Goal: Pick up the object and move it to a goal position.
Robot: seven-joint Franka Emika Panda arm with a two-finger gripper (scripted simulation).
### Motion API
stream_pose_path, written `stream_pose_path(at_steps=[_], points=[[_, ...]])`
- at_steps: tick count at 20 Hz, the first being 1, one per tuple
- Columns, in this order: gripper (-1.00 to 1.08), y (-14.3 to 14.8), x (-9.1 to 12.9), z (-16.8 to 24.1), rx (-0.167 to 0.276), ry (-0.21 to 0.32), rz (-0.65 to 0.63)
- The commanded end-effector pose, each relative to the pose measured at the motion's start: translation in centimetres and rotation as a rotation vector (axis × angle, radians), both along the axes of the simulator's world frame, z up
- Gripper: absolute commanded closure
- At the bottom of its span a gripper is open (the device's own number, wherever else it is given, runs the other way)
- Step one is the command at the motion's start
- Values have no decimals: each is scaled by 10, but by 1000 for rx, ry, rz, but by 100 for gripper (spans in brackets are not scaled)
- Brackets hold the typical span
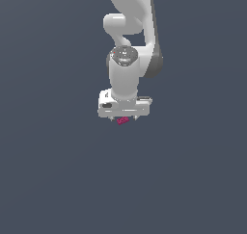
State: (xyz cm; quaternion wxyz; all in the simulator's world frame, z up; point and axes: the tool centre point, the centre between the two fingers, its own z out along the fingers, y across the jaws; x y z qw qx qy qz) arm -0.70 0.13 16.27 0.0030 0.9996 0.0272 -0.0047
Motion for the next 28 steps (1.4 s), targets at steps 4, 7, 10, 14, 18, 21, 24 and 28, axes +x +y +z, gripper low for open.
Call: stream_pose_path(at_steps=[4,7,10,14,18,21,24,28], points=[[-92,-4,-1,0,-4,2,-6],[-92,-13,-2,0,-14,8,-19],[-92,-19,-3,1,-20,11,-25],[-92,-18,-3,0,-20,11,-26],[-92,-17,-5,-2,-18,10,-49],[-92,-16,-7,-6,-16,10,-80],[-92,-15,-10,-10,-14,9,-124],[-92,-12,-15,-19,-9,8,-202]])
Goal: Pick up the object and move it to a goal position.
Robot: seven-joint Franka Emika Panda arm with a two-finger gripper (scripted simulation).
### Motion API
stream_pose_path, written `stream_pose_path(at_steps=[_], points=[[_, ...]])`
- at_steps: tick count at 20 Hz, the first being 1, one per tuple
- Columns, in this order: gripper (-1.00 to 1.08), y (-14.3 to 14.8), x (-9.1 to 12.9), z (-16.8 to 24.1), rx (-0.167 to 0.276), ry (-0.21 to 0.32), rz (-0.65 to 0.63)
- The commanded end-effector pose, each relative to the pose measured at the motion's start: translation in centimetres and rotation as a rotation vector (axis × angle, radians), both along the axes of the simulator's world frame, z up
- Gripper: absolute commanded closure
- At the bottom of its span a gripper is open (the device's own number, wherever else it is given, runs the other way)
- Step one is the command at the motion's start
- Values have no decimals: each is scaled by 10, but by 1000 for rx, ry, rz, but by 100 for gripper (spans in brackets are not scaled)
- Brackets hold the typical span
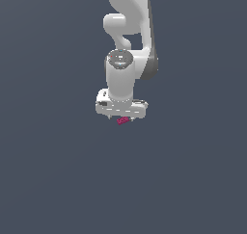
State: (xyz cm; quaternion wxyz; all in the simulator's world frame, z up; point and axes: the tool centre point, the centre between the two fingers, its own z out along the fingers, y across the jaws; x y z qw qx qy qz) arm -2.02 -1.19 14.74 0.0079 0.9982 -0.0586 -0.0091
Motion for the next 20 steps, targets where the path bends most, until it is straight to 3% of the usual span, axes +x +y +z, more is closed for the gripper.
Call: stream_pose_path(at_steps=[1,20], points=[[-92,2,-4,-6,2,-1,-53],[-92,11,-45,-56,12,-11,-595]])
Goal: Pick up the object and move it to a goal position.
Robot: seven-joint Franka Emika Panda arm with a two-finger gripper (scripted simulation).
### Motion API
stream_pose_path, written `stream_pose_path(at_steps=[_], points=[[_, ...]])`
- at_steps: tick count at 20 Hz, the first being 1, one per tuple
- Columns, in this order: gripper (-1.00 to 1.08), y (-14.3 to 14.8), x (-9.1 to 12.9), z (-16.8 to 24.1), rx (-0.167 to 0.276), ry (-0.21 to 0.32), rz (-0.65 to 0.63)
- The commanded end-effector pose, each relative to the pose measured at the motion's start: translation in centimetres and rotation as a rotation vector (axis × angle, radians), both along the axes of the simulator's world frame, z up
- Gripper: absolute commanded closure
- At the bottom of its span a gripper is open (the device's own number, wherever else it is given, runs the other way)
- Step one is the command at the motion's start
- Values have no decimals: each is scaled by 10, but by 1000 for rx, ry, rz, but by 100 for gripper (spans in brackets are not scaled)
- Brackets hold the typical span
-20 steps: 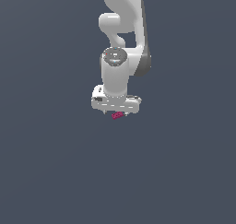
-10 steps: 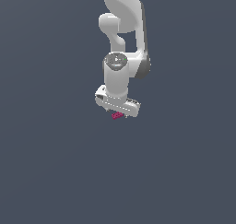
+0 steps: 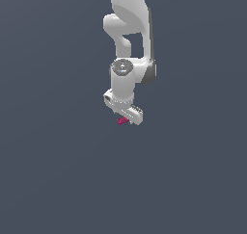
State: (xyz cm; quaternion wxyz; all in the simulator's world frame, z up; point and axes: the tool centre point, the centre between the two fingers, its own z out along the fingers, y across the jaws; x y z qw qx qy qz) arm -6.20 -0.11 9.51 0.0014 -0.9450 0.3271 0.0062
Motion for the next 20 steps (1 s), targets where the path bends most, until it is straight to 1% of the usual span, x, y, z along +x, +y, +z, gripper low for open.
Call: stream_pose_path(at_steps=[1,6,11,16,20], points=[[-92,0,-6,-6,0,-1,-75],[-92,0,-18,-17,-2,-4,-218],[-92,0,-28,-25,-5,-6,-328],[-92,-1,-34,-30,-8,-8,-400],[-92,-1,-37,-33,-9,-9,-430]])
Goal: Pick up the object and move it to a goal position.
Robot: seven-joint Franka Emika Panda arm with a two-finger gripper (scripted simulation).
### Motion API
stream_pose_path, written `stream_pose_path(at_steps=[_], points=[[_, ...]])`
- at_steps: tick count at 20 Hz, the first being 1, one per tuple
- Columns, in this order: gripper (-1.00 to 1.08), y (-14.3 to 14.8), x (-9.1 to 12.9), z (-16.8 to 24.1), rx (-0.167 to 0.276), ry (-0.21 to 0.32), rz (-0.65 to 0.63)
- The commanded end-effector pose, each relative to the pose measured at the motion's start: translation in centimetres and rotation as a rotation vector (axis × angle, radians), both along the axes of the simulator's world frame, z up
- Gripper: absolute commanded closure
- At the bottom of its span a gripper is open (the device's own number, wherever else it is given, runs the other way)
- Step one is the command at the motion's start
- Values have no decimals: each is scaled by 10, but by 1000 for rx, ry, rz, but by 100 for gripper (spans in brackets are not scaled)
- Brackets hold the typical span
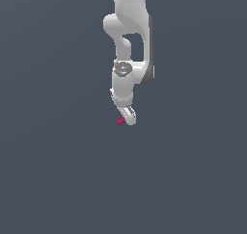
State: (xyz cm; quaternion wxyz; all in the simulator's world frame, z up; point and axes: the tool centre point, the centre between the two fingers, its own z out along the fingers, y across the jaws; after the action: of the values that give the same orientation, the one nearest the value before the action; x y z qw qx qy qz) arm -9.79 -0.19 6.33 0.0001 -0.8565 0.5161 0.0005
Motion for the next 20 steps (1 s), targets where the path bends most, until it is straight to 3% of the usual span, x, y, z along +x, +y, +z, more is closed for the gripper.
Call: stream_pose_path(at_steps=[1,8,20], points=[[-92,0,-1,-1,-1,-1,-16],[-92,0,-1,-6,-1,0,-15],[-92,0,-2,-49,0,-1,-19]])
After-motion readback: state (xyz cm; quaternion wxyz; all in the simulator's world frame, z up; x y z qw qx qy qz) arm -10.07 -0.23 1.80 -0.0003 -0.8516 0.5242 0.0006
